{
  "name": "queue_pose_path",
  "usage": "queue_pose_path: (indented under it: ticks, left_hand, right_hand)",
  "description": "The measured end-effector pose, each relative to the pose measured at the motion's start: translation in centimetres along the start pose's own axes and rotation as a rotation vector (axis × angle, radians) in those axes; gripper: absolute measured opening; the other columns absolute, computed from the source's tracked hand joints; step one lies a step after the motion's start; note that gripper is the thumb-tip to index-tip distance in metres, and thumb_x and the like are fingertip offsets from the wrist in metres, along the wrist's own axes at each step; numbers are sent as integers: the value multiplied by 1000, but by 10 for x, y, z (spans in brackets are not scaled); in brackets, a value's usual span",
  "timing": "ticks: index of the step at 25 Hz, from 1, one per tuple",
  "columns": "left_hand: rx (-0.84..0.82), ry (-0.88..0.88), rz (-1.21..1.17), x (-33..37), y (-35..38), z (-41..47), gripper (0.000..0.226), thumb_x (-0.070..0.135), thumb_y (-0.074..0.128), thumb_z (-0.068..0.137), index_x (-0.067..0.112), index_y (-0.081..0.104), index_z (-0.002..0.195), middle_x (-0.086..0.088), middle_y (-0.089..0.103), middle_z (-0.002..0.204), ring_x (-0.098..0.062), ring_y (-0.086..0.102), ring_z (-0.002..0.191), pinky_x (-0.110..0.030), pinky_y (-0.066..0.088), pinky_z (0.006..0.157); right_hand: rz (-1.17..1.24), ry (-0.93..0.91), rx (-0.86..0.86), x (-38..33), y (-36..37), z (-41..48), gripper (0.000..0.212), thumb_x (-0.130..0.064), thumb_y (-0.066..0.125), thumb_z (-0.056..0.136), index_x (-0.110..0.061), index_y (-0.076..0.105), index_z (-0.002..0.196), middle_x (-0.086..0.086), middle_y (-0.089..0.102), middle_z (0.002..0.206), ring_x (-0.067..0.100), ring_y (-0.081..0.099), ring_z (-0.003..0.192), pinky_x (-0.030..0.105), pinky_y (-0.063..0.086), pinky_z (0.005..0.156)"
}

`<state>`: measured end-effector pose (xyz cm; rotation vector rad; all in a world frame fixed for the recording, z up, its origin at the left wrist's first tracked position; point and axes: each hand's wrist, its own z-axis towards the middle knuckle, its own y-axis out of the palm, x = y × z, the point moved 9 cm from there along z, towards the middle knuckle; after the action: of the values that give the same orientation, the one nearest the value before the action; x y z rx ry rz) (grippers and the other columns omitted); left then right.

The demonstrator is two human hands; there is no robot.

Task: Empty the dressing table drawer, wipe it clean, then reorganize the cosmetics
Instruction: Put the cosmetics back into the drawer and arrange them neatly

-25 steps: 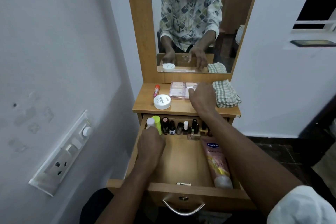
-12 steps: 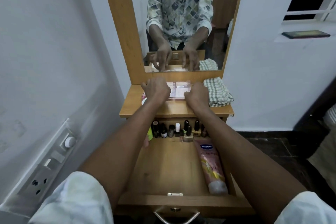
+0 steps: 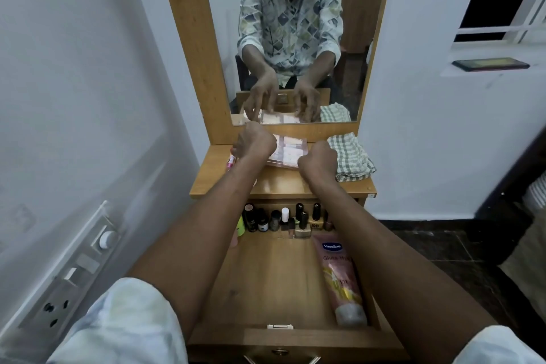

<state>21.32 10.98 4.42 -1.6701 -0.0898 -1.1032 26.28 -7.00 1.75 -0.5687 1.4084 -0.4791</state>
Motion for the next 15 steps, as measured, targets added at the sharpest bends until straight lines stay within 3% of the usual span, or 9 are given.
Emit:
queue_pose_path:
  ticks: [3, 5, 7, 9, 10, 12, 15]
  left_hand:
    - [42, -1, -180, -5, -4, 0, 17, 1, 61, 91, 6, 62, 107, -12, 66, 106, -28, 65, 91, -33, 55, 69]
    - [71, -40, -273, -15, -10, -1, 18, 3, 66, 88, 4, 65, 106, -10, 68, 103, -26, 67, 89, -32, 57, 66]
    - [88, -62, -344, -23, -20, -5, 8, 2, 68, 86, 6, 69, 92, -9, 69, 92, -27, 70, 84, -35, 61, 68]
    - [105, -63, -420, -29, -33, -17, 21, -3, 67, 84, 11, 62, 70, -2, 61, 75, -25, 68, 76, -37, 60, 67]
    - [107, -56, -477, -32, -40, -28, 24, -5, 68, 84, 13, 60, 69, 1, 58, 73, -23, 65, 75, -35, 58, 67]
    - [79, -50, -615, -35, -52, -53, 13, -1, 71, 84, 10, 68, 88, 0, 63, 85, -20, 66, 81, -32, 59, 72]
    - [-47, -73, -697, -48, -53, -82, 25, 3, 77, 80, 9, 68, 102, -7, 70, 98, -23, 71, 84, -37, 62, 71]
  right_hand:
    - [62, -9, -19, -1, -2, -2, 10, -4, 56, 92, -5, 57, 82, 8, 54, 81, 25, 50, 75, 28, 33, 52]
    - [110, -1, -38, 3, 1, -4, 28, -6, 57, 91, -10, 47, 65, 1, 46, 66, 20, 44, 62, 27, 24, 43]
    - [167, 6, -54, 4, 4, -8, 27, -2, 55, 84, -9, 48, 60, 5, 49, 61, 21, 45, 56, 26, 27, 42]
    - [281, 37, -62, 7, 1, -13, 13, 1, 54, 80, 5, 63, 73, 13, 60, 69, 26, 55, 63, 32, 37, 49]
    - [359, 70, -87, 9, -2, -16, 13, 1, 56, 83, 7, 67, 83, 12, 61, 73, 25, 55, 66, 35, 43, 53]
    - [525, 131, -182, 8, -13, -26, 7, -2, 60, 92, 0, 66, 91, 9, 61, 80, 20, 56, 69, 38, 53, 66]
    - [681, 202, -355, 14, -28, -51, 8, -2, 62, 93, 0, 61, 101, 16, 68, 95, 22, 65, 74, 41, 58, 74]
